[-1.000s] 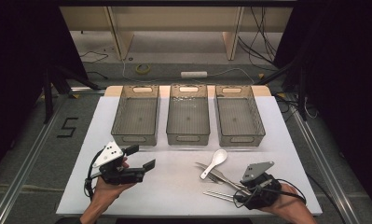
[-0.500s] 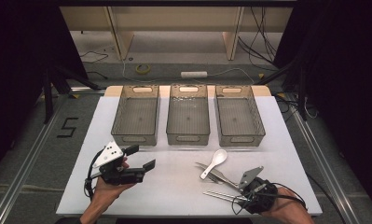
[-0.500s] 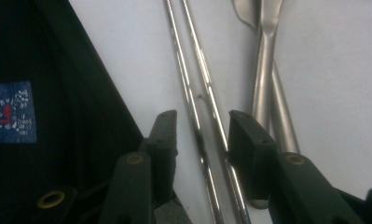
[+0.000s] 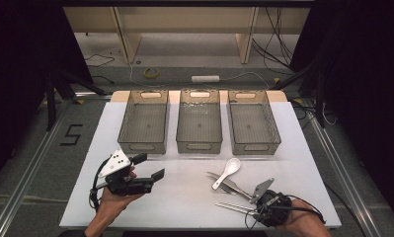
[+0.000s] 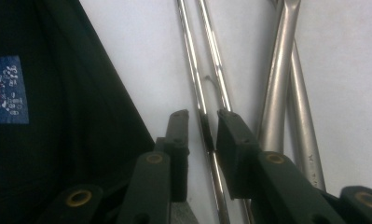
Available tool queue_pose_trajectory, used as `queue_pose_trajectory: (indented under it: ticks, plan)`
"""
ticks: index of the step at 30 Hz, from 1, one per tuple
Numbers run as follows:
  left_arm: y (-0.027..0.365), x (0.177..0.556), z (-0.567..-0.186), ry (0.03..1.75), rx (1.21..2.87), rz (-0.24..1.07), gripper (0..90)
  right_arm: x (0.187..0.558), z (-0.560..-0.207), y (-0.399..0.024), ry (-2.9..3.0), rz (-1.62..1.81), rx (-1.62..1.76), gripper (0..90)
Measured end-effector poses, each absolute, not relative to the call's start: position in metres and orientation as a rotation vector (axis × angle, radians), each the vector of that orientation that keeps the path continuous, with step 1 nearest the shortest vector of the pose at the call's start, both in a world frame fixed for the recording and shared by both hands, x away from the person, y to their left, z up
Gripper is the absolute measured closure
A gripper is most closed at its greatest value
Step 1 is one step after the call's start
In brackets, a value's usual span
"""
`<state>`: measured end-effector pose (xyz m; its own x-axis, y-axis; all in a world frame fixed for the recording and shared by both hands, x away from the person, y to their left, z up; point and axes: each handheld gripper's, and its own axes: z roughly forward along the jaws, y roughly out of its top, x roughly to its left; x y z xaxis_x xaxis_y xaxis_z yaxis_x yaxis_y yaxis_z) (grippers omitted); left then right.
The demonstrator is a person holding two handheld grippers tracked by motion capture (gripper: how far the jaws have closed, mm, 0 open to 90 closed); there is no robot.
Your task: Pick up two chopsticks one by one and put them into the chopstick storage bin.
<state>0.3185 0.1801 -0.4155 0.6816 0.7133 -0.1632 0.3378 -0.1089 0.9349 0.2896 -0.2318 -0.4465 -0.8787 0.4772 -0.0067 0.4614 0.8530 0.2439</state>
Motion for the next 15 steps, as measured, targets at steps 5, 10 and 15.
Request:
queue_pose_trajectory:
  ticks: [5, 10, 15]
  plan:
    - [0.1801, 0.3186, -0.4155, 0.854, 1.71, 0.395, 15.5, 0.29, -0.4483, -0.2322, 2.967, 0.34, 0.726, 77.4]
    - [0.1801, 0.3185, -0.4156, 0.855, 1.71, 0.395, 15.5, 0.29, -0.4513, -0.2317, 2.965, 0.275, 0.715, 78.3]
    - [0.1801, 0.3184, -0.4156, 0.855, 1.711, 0.396, 15.5, 0.2901, -0.4541, -0.2306, 2.969, 0.245, 0.691, 79.6]
